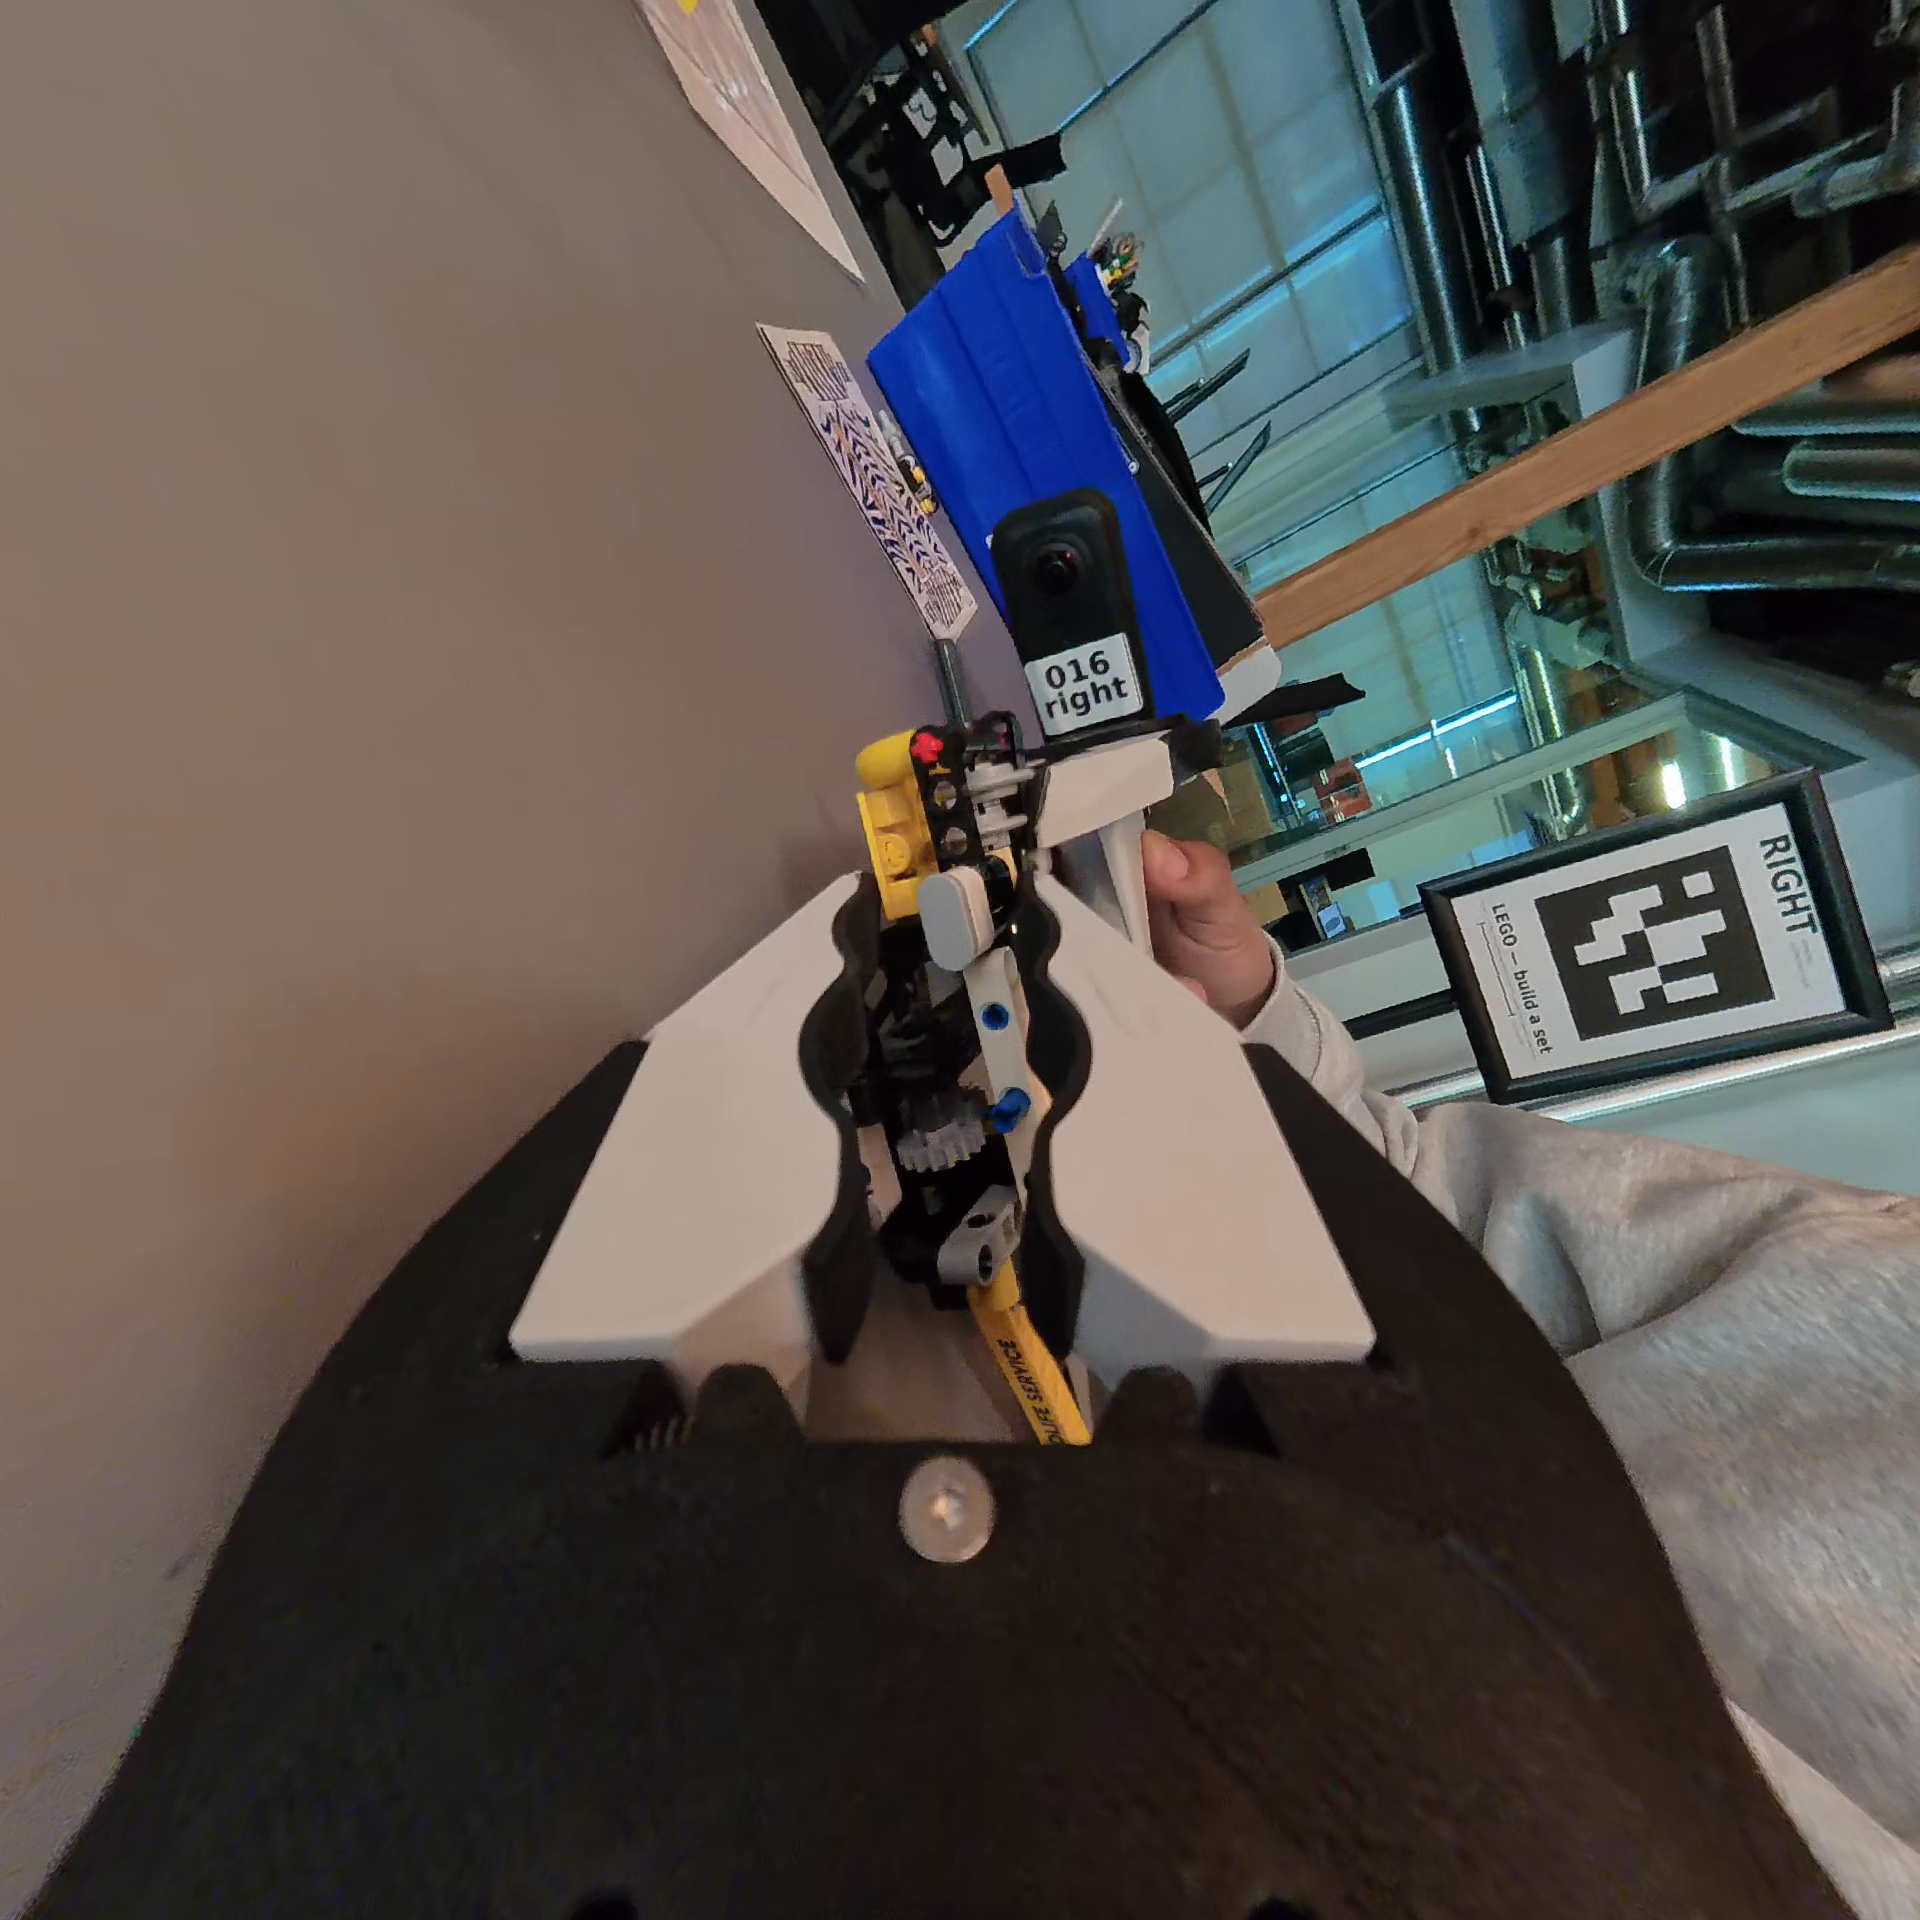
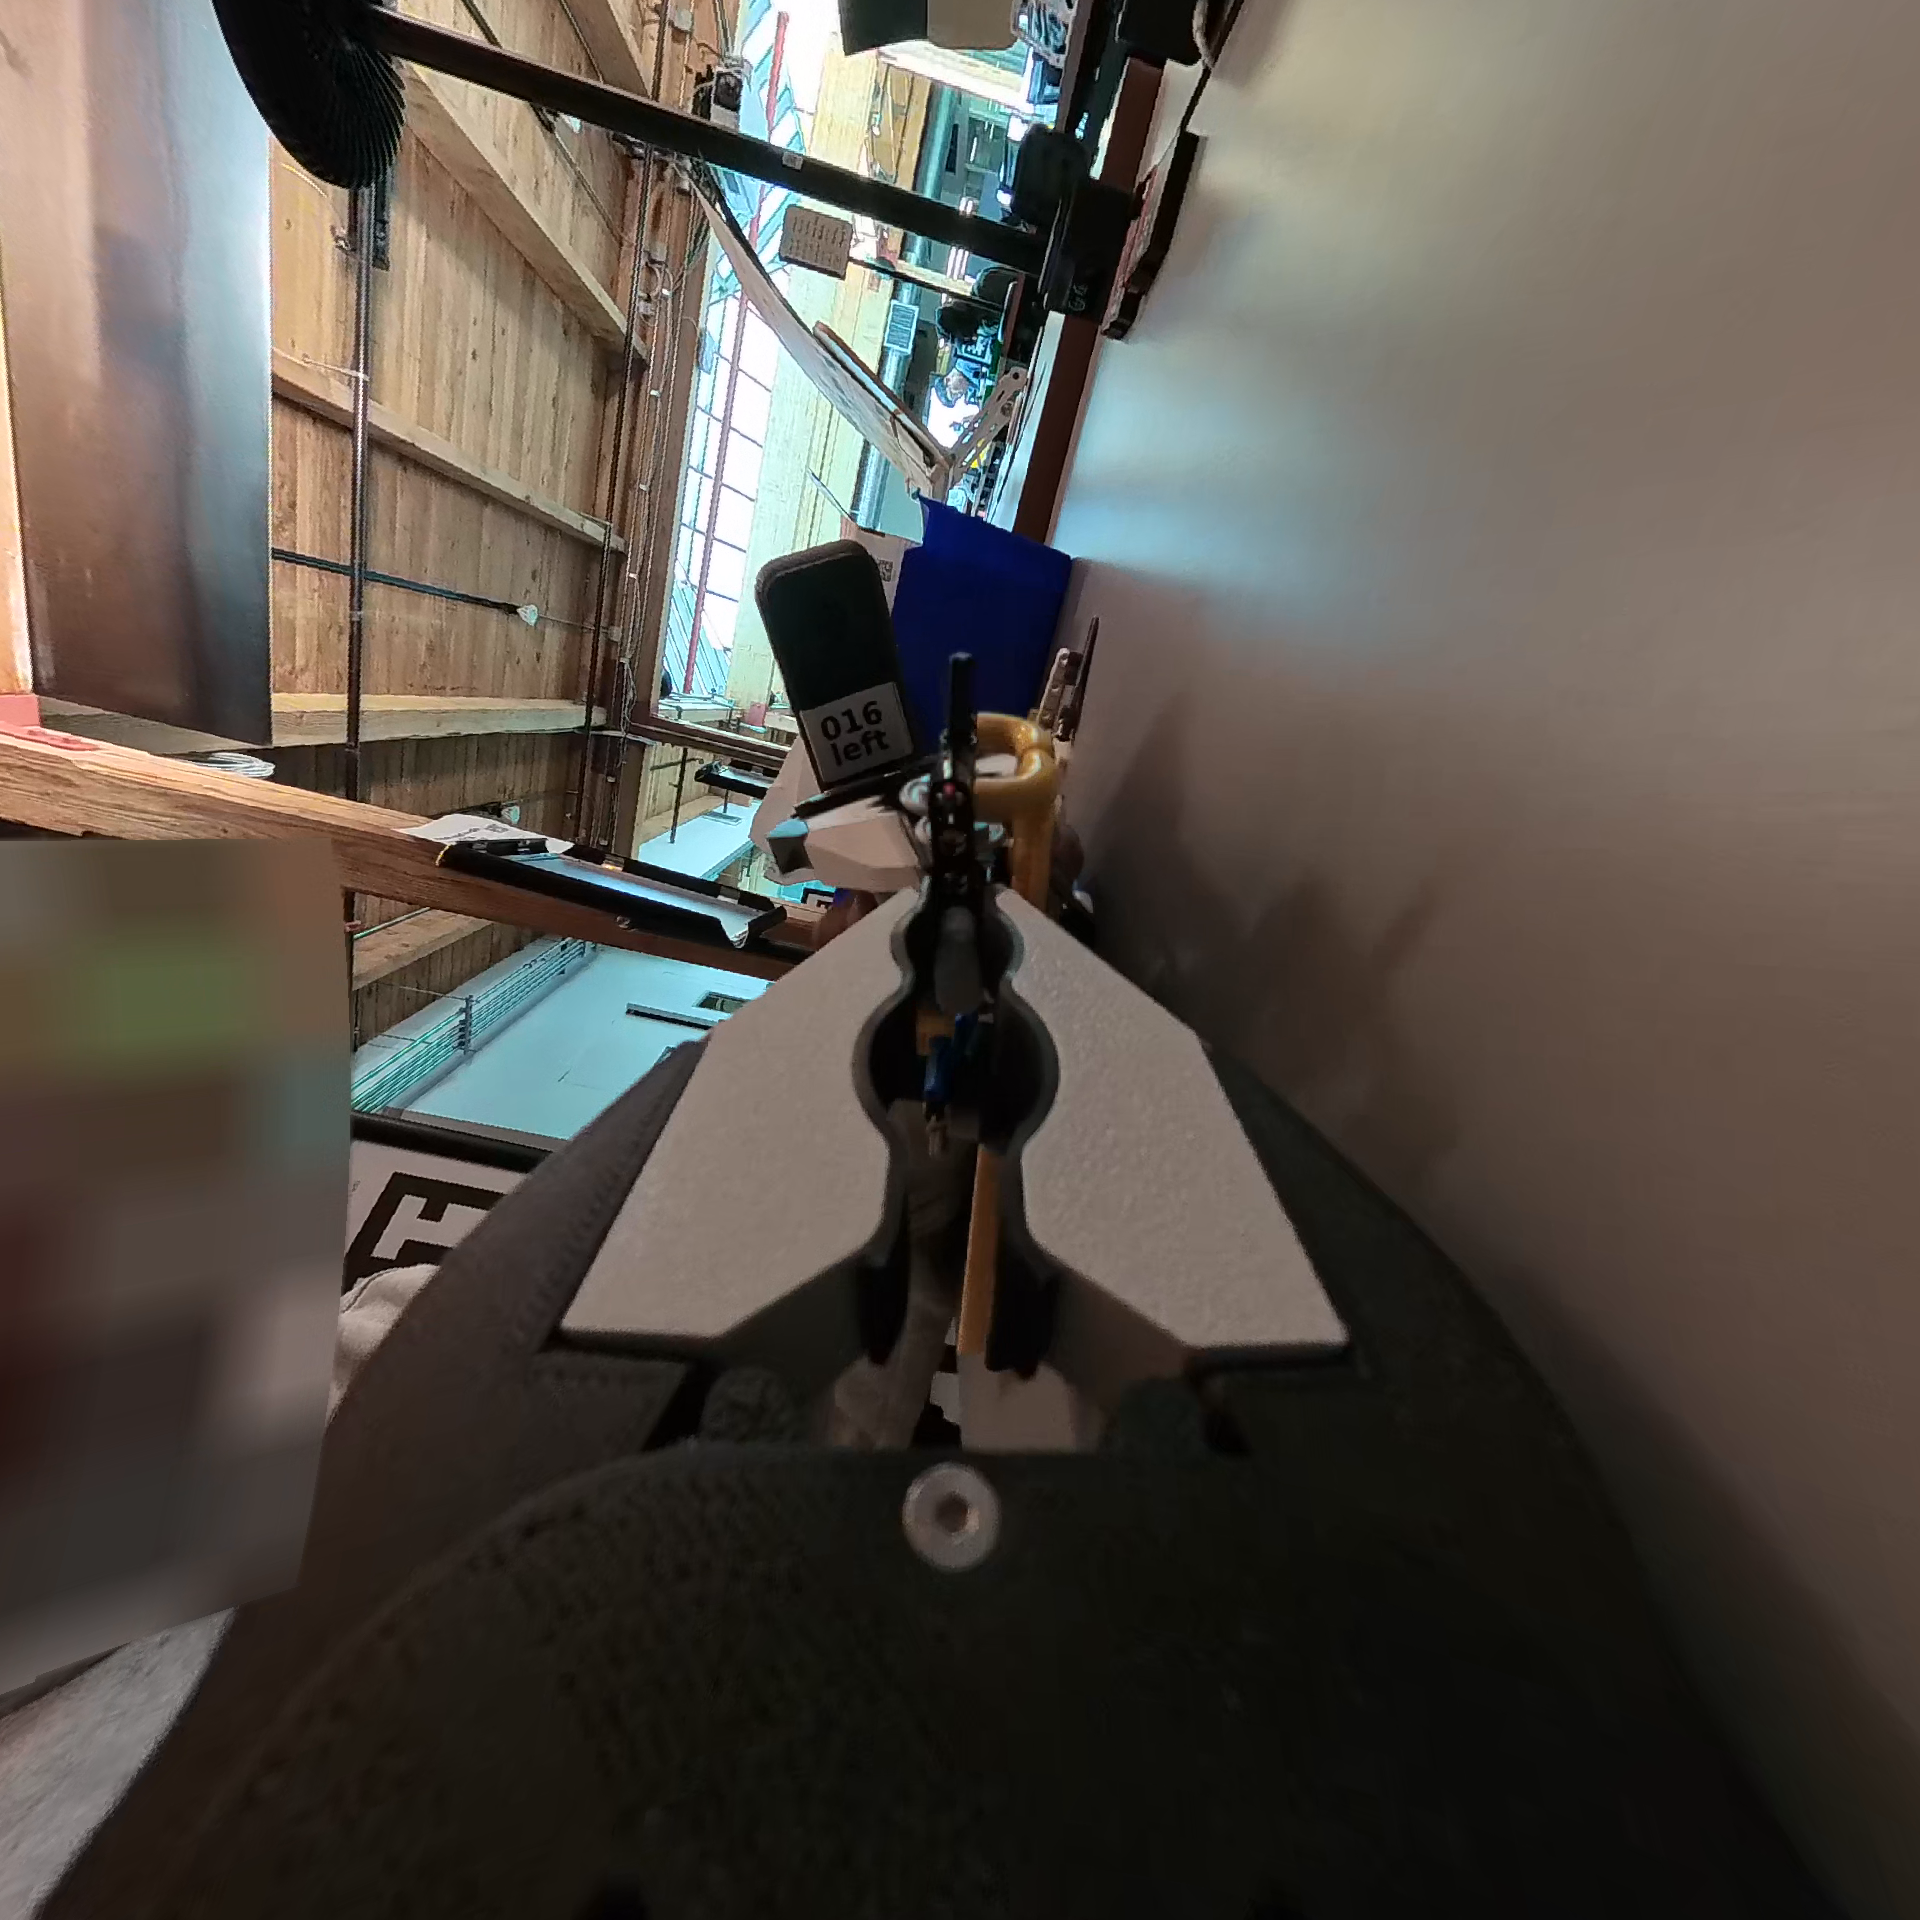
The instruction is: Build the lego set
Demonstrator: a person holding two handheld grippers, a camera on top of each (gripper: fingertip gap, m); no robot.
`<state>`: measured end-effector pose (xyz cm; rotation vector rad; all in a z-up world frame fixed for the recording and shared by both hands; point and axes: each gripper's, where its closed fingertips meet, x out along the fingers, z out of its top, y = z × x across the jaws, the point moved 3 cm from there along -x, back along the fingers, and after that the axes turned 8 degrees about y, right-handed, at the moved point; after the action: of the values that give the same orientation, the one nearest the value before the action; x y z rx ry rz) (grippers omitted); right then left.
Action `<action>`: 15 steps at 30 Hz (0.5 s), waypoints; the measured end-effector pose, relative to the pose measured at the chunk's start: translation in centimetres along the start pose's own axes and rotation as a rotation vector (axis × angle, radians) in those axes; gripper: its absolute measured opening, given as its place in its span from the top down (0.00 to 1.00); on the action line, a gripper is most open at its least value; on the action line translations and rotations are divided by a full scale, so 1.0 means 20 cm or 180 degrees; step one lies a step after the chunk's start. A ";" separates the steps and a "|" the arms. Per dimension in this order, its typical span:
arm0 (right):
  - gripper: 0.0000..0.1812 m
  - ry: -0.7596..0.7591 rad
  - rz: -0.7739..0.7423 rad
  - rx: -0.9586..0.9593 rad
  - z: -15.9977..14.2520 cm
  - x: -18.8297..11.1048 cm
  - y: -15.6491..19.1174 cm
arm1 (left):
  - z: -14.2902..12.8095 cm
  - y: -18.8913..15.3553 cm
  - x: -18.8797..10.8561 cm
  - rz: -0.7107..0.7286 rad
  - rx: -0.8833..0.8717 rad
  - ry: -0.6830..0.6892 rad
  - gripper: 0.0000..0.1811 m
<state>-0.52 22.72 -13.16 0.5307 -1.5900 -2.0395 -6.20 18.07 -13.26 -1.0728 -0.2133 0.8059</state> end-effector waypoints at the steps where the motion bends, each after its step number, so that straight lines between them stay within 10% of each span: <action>1: 0.97 0.0002 -0.0003 -0.0003 0.00 -0.01 0.00 | 0.00 0.00 0.00 -0.0001 0.0007 0.0024 0.87; 15: 0.97 0.0213 0.0028 0.0091 -0.04 -0.01 0.00 | -0.02 -0.01 0.01 -0.0010 0.0043 0.0097 0.87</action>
<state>0.03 22.30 -13.38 0.5952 -1.5816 -1.9742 -5.77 17.98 -13.36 -1.0711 -0.1834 0.7868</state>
